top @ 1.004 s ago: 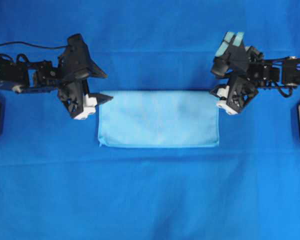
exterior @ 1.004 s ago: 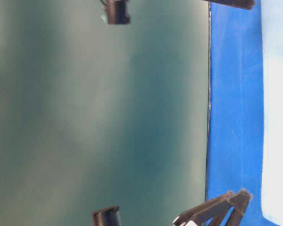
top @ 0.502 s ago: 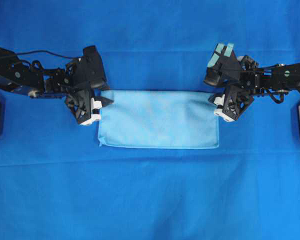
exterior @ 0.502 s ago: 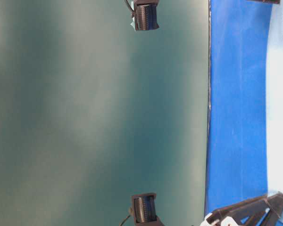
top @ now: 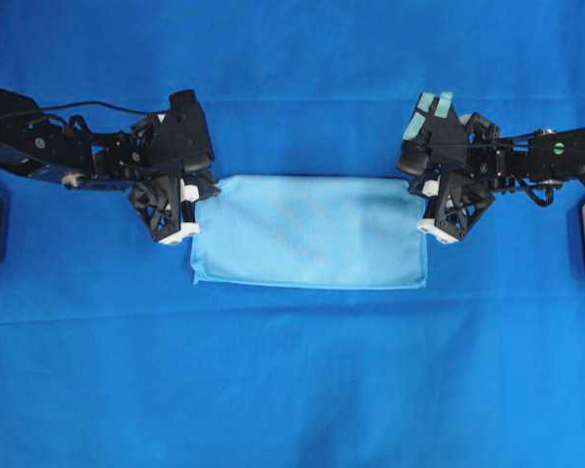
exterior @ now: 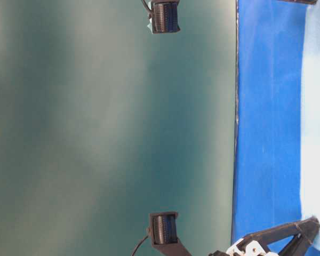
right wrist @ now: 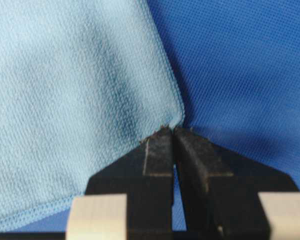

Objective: Fold the light blue towel.
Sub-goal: 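Lift the folded towel and rotate it to a vertical orientation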

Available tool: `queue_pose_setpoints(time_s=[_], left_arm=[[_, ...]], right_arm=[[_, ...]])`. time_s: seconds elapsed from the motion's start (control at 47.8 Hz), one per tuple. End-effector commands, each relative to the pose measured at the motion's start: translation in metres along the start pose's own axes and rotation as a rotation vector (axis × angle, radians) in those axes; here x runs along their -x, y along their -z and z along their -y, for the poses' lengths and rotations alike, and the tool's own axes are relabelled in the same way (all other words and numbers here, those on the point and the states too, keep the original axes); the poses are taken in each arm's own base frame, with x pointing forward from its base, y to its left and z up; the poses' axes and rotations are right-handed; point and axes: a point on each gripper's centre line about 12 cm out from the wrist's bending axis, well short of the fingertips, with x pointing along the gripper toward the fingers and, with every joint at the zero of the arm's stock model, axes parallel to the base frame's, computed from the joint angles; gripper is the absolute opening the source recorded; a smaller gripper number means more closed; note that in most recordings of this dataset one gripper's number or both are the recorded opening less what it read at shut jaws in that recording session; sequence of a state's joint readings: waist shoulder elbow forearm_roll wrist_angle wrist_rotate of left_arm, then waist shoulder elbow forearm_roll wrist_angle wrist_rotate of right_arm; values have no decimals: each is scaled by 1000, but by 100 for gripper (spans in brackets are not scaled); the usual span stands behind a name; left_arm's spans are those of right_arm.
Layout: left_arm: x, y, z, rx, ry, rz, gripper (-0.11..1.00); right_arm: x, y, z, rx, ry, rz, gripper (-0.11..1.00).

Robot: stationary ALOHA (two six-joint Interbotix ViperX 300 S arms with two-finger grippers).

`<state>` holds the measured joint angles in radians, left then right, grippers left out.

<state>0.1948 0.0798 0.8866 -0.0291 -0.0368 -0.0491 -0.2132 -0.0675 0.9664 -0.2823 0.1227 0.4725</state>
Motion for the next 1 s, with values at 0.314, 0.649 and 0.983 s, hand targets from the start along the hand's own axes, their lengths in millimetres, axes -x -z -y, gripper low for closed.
queue_pose_setpoints(time_s=[0.314,0.649,0.983], left_arm=[[18,-15,2,-4,4,3,3],[90,-67,18,-35,39,96,3],[115,-82,20,-39,49,170,3]], right_arm=[[22,-14,-1,2,1,58,2],[97,-32,1,-5,22,183,2],[131,-32,-2,1,7,260,2]])
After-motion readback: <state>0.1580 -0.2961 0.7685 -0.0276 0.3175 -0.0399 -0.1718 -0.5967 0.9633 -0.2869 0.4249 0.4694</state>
